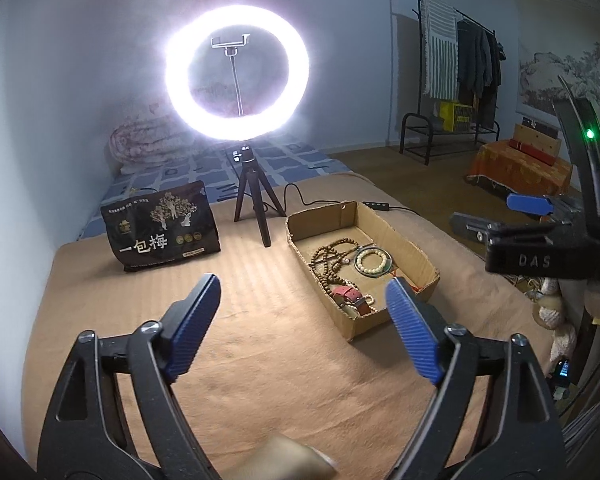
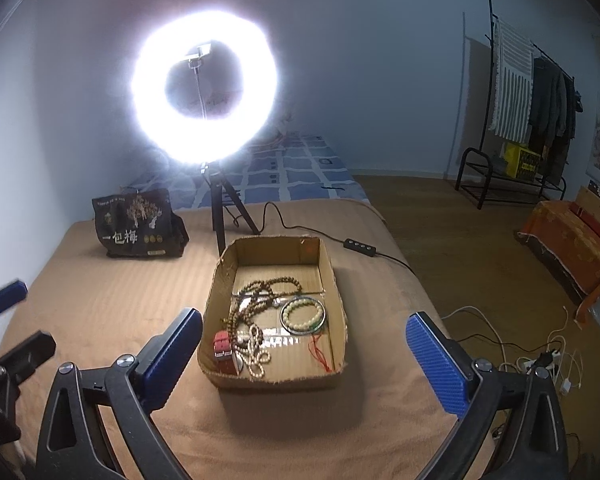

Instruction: Organize jewelry

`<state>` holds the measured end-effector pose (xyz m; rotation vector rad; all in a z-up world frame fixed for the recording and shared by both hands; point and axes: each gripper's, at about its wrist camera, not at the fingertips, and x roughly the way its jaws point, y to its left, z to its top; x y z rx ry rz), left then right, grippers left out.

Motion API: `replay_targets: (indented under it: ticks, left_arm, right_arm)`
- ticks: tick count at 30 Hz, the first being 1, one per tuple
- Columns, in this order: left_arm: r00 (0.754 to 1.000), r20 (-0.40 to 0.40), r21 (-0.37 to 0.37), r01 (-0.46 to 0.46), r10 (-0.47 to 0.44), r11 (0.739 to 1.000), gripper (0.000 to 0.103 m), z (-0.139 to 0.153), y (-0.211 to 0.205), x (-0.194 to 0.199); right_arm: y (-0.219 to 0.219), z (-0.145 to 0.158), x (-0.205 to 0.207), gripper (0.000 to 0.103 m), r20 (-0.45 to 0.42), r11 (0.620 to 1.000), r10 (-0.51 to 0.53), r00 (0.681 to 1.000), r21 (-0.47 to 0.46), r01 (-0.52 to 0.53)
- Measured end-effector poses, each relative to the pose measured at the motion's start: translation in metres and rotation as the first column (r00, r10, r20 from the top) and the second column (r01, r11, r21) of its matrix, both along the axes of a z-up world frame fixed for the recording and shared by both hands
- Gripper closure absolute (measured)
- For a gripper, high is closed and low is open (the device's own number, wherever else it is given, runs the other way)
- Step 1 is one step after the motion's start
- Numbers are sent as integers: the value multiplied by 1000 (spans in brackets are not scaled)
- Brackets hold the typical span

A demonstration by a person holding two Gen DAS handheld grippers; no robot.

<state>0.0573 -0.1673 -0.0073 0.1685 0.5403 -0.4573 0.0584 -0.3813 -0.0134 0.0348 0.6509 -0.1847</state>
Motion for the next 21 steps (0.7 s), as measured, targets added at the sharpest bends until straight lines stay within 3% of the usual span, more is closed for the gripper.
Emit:
replay_targets:
  ticks: [3,21]
  left_arm:
    - [1000,9,15,-12,12,1000,1,0,1,-3]
    - [999,-14,34,-40,41,999,0,-4,9,-1]
  right_arm:
    - [5,-5,-6,0,-8,1000,4,1000,-10,-4]
    - [1,-15,-16,0,-23,1000,-16,1000,-16,16]
